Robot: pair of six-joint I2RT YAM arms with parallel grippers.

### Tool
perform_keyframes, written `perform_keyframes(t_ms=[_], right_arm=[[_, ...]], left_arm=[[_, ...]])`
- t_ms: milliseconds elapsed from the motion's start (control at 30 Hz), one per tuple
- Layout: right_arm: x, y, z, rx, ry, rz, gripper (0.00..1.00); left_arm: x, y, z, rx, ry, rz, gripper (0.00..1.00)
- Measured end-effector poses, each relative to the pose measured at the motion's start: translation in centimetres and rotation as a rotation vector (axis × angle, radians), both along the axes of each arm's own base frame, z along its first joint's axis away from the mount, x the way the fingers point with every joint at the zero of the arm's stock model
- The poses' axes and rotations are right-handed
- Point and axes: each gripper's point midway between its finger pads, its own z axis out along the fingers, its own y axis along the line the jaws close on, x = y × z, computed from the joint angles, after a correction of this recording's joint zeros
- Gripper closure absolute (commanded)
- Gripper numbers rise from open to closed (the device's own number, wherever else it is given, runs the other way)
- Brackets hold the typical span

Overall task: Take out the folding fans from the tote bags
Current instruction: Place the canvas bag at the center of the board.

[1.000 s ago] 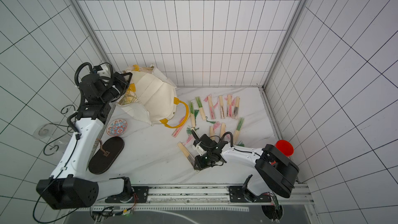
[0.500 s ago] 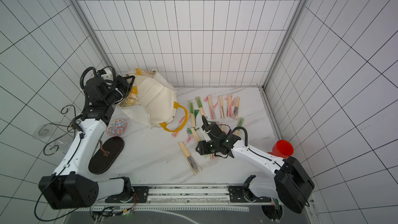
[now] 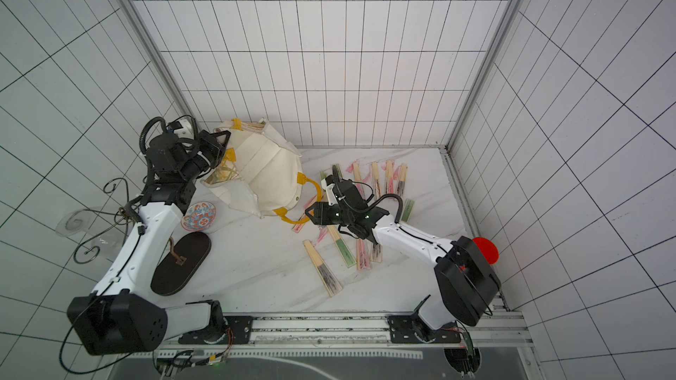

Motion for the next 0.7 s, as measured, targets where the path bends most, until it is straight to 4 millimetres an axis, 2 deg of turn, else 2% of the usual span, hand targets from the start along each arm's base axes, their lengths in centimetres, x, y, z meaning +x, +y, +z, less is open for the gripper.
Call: perform_keyframes(t_ms=[267, 433, 533, 633, 667, 700], right_arm=[[3.3, 3.1, -0.5, 0.051, 0.012, -0.025, 0.43], [4.8, 4.9, -0.4, 0.085, 0.015, -0.021, 0.51], [5.2, 5.6, -0.6, 0.096, 0.023, -0.012, 0.69], [5.2, 5.6, -0.7, 0.095, 0.024, -0.008, 0.93], [5.3, 5.7, -0.5, 0.094, 0.020, -0.008, 0.99], [5.4, 5.6, -0.4, 0.090, 0.016, -0.009, 1.00]], left_arm=[[0.1, -0.1, -0.3, -0.018, 0.002, -0.002, 1.00], [0.0, -0.2, -0.2, -0.029, -0.003, -0.009, 1.00], [0.0, -0.3, -0.4, -0.037, 0.002, -0.015, 1.00], [0.0, -0.4, -0.4, -0.042, 0.002, -0.020, 1.00], [0.0, -0.4, -0.3, -0.043, -0.001, -0.021, 1.00], [0.0, -0.4, -0.2, -0.042, -0.006, -0.022, 1.00]])
